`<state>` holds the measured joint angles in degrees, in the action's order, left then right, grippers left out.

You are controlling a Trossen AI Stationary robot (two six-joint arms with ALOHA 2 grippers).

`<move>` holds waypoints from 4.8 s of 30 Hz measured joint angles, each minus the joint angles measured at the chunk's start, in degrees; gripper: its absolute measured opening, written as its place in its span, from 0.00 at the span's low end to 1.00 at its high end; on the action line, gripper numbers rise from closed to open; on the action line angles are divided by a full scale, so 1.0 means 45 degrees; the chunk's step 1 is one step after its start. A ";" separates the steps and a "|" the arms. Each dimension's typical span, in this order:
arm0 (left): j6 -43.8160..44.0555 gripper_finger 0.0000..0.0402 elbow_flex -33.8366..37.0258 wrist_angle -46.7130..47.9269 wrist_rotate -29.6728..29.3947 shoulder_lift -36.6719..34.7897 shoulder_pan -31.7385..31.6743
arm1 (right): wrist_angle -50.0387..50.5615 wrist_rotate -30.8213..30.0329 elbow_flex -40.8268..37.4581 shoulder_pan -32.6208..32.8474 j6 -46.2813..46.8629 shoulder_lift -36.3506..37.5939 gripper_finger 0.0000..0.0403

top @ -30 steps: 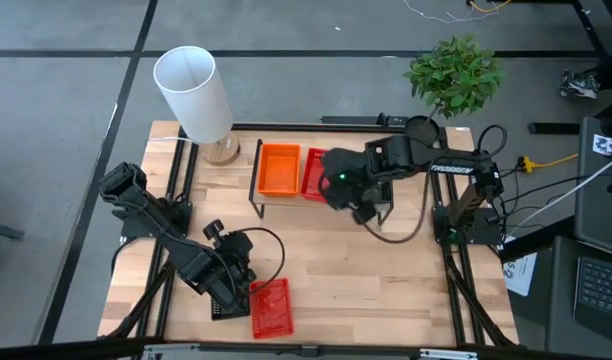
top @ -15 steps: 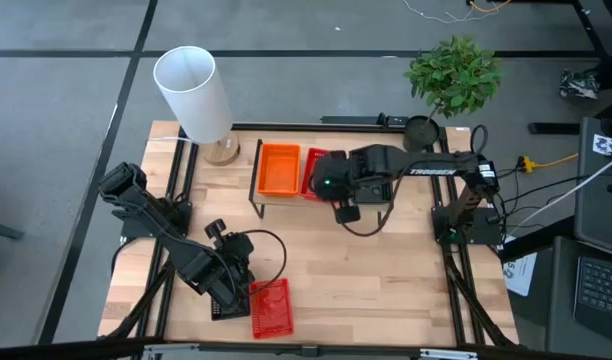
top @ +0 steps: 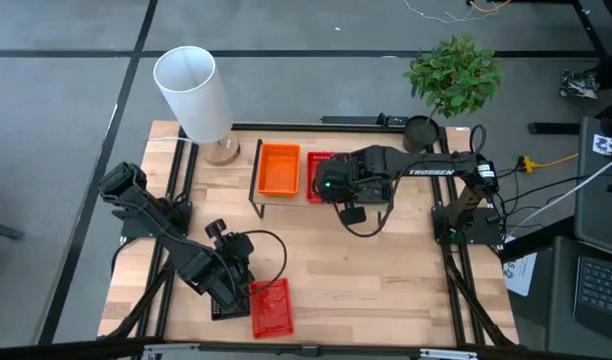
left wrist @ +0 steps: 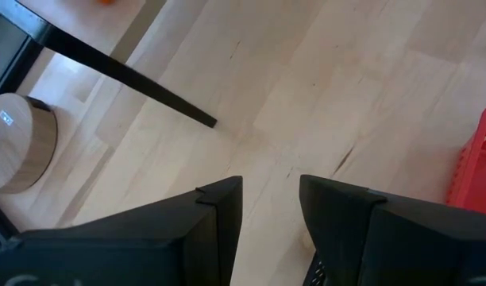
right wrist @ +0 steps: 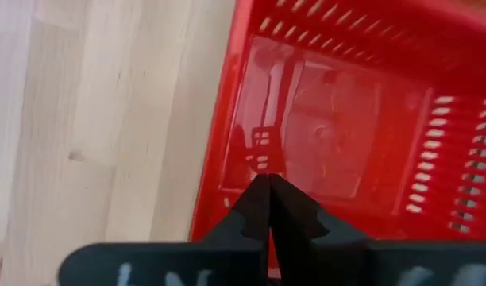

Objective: Stack baskets on shelf by color
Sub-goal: Stack the top red bin on top of the other red bin on the shelf, then adjust the bins, then stack the red bin on top of the other red bins on the shelf

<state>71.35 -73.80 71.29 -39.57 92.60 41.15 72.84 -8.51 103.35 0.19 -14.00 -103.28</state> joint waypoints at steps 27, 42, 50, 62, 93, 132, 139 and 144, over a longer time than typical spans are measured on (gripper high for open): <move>0.5463 0.30 0.0768 -0.0312 1.0742 0.0068 0.3738 | 0.3721 -0.1886 0.3634 0.6677 1.1908 0.0629 0.02; 0.1190 0.25 0.3453 -0.5832 0.8623 0.0087 0.1362 | 0.2404 -0.3472 0.1525 1.1840 2.0831 0.0641 0.02; -0.3075 0.17 0.2569 -0.9088 0.7290 0.0087 -0.2247 | 0.1077 -0.5127 0.0767 1.2182 2.0585 0.0641 0.02; -0.3649 0.16 -0.1166 -0.4608 0.6457 -0.0170 -0.1631 | -0.6884 -0.4538 -0.2496 1.2177 1.4357 0.0641 0.02; 0.0741 0.16 -0.1560 -0.3695 0.3167 -0.0063 0.1576 | -0.8458 -0.1814 -0.4954 0.9326 1.5650 -0.2005 0.00; 0.0055 0.16 -0.1555 -0.3755 0.2540 -0.0063 0.1574 | -0.0131 -0.2566 -0.0047 0.9921 1.5005 -0.1865 0.00; -0.0903 0.16 -0.1555 -0.3759 0.1280 -0.0063 0.1574 | -0.0877 -0.3818 0.0947 1.0196 1.3461 -0.1865 0.00; -0.0915 0.16 -0.1555 -0.3759 0.1046 -0.0063 0.1549 | -0.1395 -0.3424 0.0938 1.0077 1.3102 -0.1881 0.07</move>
<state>67.24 -80.79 54.37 -34.87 92.31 48.12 66.57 -23.92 107.57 45.53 44.96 -111.75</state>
